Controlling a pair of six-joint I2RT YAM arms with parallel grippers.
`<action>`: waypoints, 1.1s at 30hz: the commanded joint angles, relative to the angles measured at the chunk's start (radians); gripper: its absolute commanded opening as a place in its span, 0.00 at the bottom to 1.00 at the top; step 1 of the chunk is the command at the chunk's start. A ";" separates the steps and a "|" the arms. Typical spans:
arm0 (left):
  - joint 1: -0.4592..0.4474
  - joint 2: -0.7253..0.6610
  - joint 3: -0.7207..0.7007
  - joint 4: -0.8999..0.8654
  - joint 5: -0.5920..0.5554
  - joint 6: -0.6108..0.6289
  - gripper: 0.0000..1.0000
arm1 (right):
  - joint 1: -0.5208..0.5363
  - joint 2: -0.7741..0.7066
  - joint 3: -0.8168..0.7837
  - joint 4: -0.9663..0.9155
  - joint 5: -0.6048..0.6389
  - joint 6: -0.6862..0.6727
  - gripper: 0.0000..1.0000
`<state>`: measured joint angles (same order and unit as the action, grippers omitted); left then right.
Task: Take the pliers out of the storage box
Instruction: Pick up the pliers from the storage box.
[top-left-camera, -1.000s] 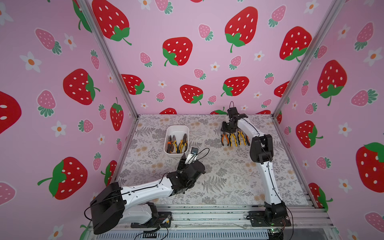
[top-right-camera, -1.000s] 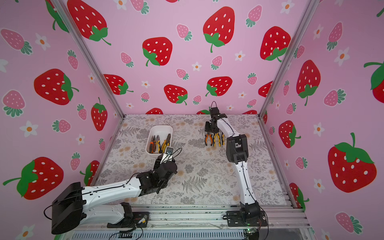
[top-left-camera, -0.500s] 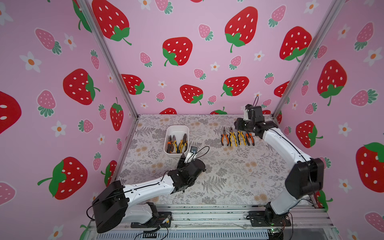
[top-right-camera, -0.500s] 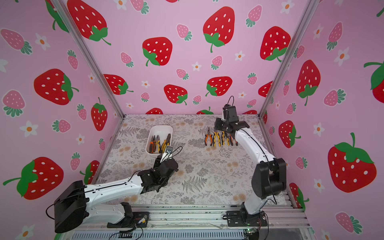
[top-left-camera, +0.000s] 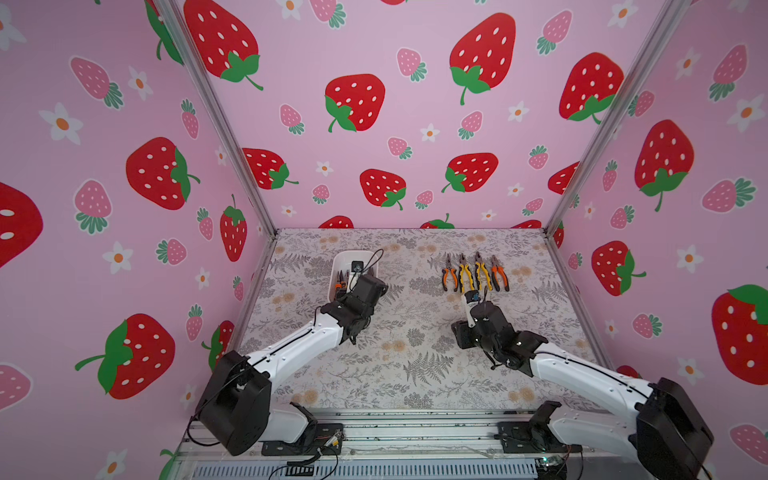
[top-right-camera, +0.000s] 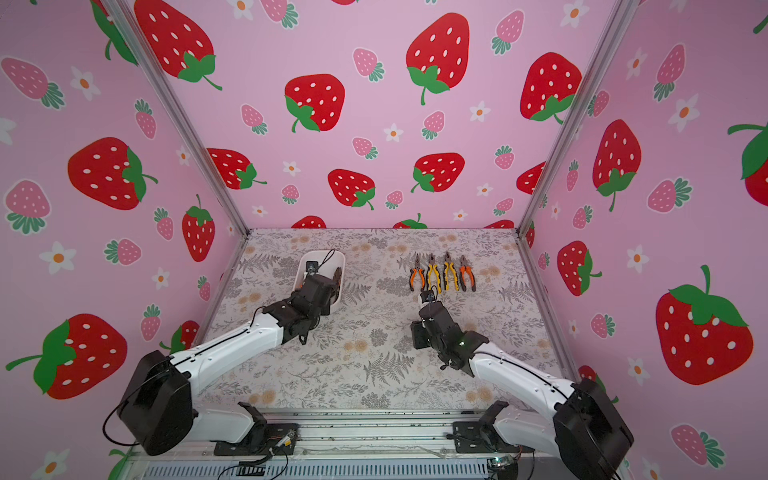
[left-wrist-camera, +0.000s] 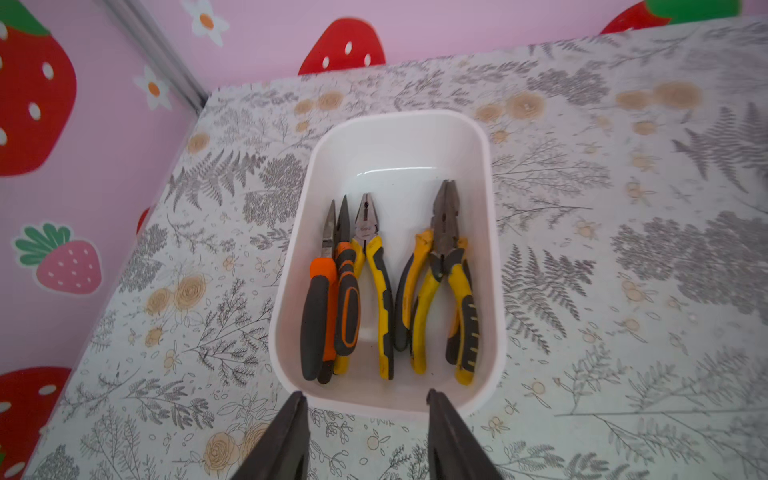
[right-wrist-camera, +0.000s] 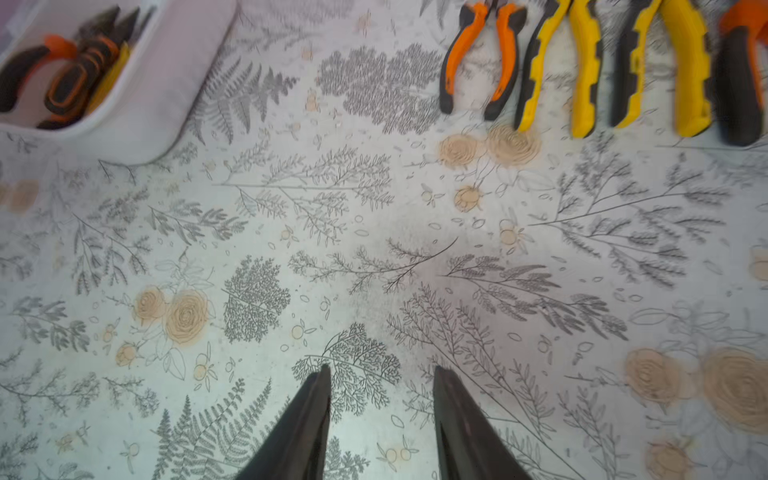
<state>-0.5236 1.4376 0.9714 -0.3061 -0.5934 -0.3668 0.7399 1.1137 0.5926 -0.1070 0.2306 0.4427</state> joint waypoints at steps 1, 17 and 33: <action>0.095 0.111 0.113 -0.191 0.160 -0.042 0.43 | 0.008 -0.037 -0.011 0.098 0.061 0.006 0.45; 0.200 0.406 0.306 -0.342 0.163 -0.057 0.33 | 0.011 0.039 0.038 0.076 0.056 -0.001 0.46; 0.189 0.189 0.275 -0.284 0.170 -0.025 0.00 | 0.012 0.094 0.072 0.066 0.044 -0.007 0.45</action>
<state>-0.3317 1.7145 1.2400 -0.6056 -0.3843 -0.4042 0.7464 1.1973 0.6277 -0.0418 0.2737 0.4446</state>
